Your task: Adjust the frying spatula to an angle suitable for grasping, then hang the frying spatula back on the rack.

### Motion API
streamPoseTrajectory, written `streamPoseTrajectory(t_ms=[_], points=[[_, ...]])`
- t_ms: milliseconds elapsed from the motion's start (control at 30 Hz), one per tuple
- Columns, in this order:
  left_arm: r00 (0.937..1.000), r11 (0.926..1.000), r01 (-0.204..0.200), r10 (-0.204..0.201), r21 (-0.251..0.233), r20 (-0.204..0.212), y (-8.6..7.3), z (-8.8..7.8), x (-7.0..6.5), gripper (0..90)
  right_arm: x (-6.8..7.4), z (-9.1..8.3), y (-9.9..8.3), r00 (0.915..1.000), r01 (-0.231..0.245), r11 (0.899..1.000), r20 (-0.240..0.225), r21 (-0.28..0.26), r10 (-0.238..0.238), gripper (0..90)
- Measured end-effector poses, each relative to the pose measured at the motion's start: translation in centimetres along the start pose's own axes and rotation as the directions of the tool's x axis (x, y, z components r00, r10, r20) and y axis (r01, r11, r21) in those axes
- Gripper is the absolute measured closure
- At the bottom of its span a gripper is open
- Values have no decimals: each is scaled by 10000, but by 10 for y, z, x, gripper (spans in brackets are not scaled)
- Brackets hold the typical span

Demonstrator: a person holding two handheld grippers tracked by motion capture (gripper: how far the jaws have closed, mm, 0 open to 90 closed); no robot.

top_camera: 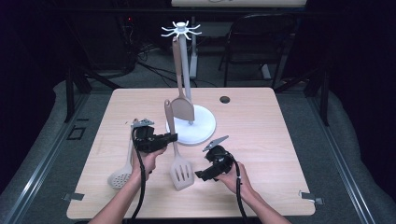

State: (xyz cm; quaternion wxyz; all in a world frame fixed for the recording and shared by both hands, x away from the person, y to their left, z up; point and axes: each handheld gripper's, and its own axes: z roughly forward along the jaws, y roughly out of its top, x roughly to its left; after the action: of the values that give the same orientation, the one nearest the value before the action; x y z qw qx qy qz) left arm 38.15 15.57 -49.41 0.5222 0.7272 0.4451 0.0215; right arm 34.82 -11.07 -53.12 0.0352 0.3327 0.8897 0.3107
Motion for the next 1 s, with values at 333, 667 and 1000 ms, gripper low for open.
streamPoseTrajectory(t_ms=[333, 667, 1000], points=[[9983, 9983, -580, 580, -48, -26, 9, -4, -4, 778, -17, -25, -9, 9989, -153, 9999, 449, -40, 154, 55], [9942, 9941, -1075, 1075, -126, -35, 15, -5, -10, 779, -50, -51, -36, 9917, -758, 9971, 1043, -21, 756, 12], [9889, 9889, -1481, 1480, -141, -87, 21, -6, -19, 780, -72, -81, -51, 9753, -1431, 9879, 1610, -602, 1511, 8]])
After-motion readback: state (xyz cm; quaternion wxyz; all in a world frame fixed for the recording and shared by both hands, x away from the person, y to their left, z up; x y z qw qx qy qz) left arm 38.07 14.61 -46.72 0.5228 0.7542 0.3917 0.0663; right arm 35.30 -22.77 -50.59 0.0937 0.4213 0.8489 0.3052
